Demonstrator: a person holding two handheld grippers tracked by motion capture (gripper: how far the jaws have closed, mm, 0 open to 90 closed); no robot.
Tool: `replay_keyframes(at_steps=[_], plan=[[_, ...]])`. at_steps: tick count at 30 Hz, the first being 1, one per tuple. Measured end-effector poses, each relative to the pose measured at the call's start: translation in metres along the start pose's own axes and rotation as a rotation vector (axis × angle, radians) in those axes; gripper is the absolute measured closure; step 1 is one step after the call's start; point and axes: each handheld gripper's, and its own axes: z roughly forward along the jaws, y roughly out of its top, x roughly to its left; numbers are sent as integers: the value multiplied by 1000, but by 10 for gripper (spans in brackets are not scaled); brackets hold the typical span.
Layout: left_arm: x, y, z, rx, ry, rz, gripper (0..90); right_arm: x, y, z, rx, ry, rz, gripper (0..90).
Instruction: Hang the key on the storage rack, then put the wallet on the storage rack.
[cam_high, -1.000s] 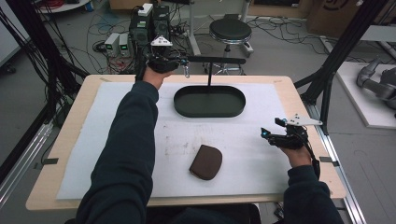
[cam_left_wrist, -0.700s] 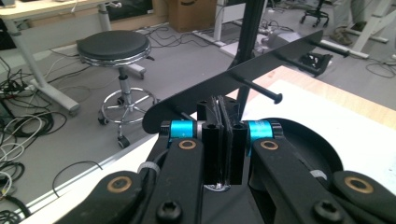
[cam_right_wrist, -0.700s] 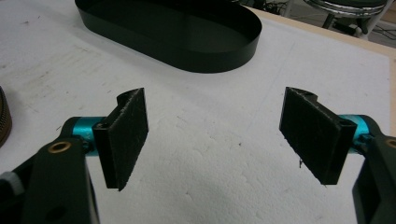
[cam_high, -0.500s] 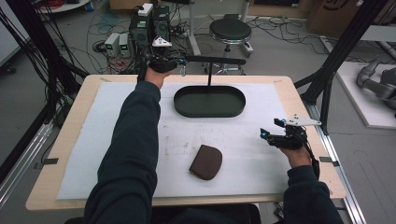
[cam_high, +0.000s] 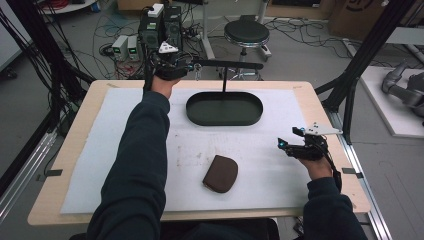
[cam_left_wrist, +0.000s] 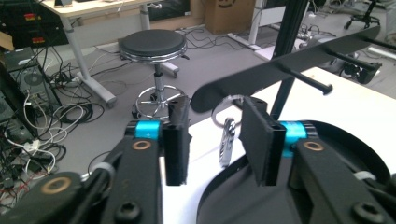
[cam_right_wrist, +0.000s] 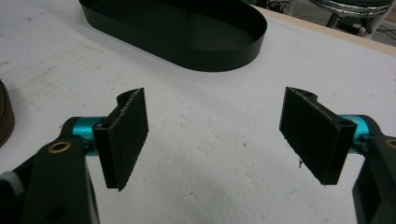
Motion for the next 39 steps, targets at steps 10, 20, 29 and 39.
replay_keyframes(at_steps=[10, 20, 29, 39], plan=[[-7, -34, -57, -104, 22, -74, 199, 4, 3, 3, 10, 2, -9, 216], [-12, -80, -108, -140, -18, -73, 173, 10, 9, 9, 19, -1, -23, 206], [-18, -118, -133, -132, 5, -57, 174, 18, 12, 12, 26, 19, -41, 205], [-24, -150, -152, -89, -2, -56, 173, 23, 12, 17, 34, 69, -40, 206]])
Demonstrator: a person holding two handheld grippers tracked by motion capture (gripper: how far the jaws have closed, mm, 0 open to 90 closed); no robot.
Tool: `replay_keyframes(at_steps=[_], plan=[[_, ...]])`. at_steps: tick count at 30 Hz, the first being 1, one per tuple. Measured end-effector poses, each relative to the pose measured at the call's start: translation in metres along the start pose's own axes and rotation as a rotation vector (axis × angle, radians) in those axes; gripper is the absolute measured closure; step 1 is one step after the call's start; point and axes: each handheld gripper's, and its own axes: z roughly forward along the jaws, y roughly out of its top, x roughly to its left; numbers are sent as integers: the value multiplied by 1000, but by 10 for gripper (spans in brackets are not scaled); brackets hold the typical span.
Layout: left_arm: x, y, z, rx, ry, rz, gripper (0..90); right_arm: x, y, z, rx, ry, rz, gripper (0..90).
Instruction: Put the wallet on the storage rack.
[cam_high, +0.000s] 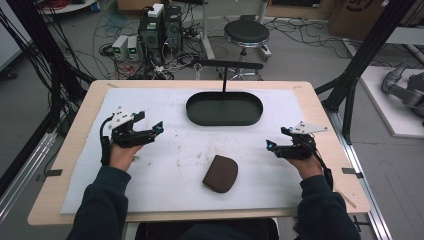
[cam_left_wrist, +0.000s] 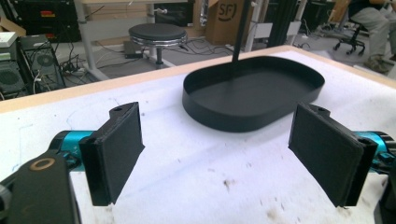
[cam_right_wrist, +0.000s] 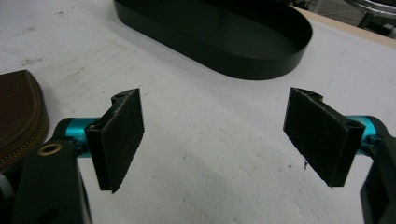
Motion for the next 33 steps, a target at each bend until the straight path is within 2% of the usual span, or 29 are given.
replay_keyframes(at_steps=[3, 5, 14, 20, 24, 26, 28, 33], plan=[[-1, -6, -5, 4, -7, 2, 173, 4, 1, 4, 6, 30, -10, 206], [-2, -11, -8, 10, 4, 6, 173, 9, 2, 6, 9, 57, -17, 206], [-5, -18, -8, 54, 1, 39, 182, 45, 14, 29, 20, 278, -47, 206], [-3, -20, -6, 64, -1, 33, 189, 70, 16, 50, 67, 405, -51, 207], [-3, -20, -6, 63, -1, 34, 193, 83, 17, 63, 97, 462, -63, 208], [-3, -20, -6, 64, 0, 34, 194, 90, 17, 70, 133, 486, -63, 207], [-3, -20, -6, 66, -1, 35, 195, 95, 14, 79, 183, 496, -81, 207], [-2, -21, -5, 71, 0, 31, 201, 89, 10, 89, 226, 569, -20, 202]])
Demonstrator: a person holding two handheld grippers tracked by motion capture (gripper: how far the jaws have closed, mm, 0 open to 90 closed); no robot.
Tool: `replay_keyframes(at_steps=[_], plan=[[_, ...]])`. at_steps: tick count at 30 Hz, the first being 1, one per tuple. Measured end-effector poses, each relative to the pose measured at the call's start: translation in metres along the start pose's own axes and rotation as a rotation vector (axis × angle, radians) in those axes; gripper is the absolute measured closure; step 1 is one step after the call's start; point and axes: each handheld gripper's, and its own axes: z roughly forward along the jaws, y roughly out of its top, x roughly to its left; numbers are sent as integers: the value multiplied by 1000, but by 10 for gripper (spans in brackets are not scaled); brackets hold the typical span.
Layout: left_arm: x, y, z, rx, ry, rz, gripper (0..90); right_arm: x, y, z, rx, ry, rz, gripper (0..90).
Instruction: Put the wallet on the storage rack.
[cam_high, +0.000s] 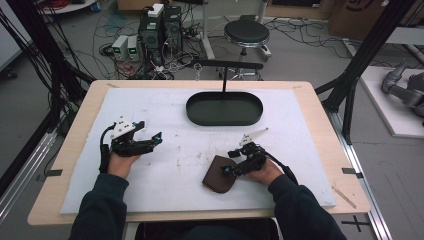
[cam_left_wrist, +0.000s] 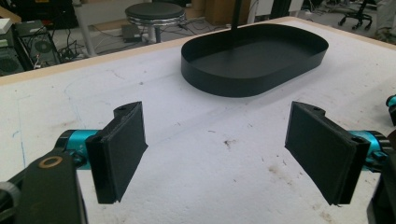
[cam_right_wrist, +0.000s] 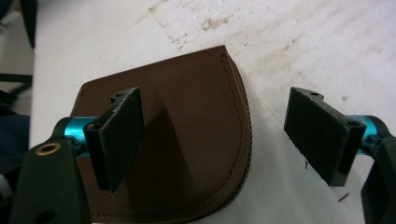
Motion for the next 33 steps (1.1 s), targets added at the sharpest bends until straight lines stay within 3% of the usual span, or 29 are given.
replay_keyframes(at_steps=[4, 5, 6, 7, 8, 16, 21, 27, 30, 33], plan=[[0, -1, 1, 9, 1, 1, 204, -4, -1, 1, 2, 33, 33, 212], [0, -1, 1, 9, 2, 1, 204, -4, -1, 1, 4, 36, 32, 250], [1, -1, 0, 10, 2, 1, 206, -5, 0, 0, 9, 66, 35, 369], [1, -1, 0, 10, 1, 1, 207, -4, 0, -2, 14, 90, 33, 380], [1, -1, 1, 8, 1, -1, 207, -3, 0, -2, 14, 83, 23, 382], [0, -2, 1, 13, 1, -2, 215, -7, 0, -3, 23, 102, 83, 442], [1, -2, 1, 10, 3, -6, 217, -9, 1, -11, -1, 96, 84, 657], [1, -2, 0, 9, 2, -4, 217, -10, 2, -20, -52, 120, 112, 782], [2, -2, -1, 7, 6, -5, 217, -11, 3, -32, -103, 81, 112, 804], [2, -2, -1, 3, 7, -9, 218, -19, 0, -47, -168, -20, 139, 816]])
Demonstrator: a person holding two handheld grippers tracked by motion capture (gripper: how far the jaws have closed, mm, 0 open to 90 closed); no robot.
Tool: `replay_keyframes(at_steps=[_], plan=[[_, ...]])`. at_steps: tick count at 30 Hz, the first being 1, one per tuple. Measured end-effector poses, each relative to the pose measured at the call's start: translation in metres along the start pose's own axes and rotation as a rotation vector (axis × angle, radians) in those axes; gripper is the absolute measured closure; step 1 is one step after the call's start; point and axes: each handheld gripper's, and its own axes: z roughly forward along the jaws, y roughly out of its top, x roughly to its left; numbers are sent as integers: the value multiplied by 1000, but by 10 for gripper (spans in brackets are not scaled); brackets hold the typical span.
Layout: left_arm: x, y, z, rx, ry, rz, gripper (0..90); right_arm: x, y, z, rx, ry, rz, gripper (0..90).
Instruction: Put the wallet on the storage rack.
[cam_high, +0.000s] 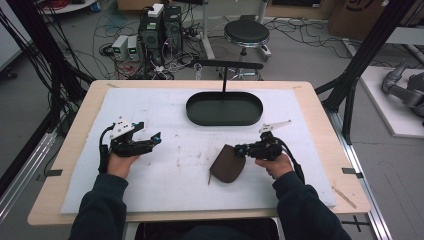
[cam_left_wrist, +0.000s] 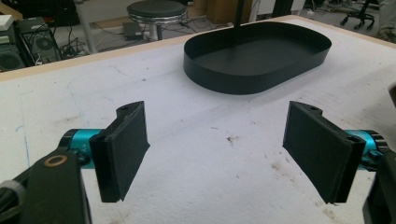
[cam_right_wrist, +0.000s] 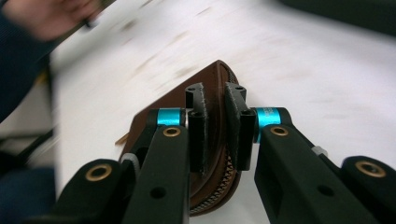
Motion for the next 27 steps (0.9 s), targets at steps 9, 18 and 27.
replay_keyframes(at_steps=[9, 18, 27], plan=[[1, 1, -1, -6, 3, 2, 221, -30, -18, -49, -95, -302, 250, 809], [2, 2, -2, -13, 8, -1, 221, -27, -34, -59, 59, -300, 351, 664], [3, 3, -2, -20, 12, 1, 222, -15, -17, -41, 124, -355, -119, 248]])
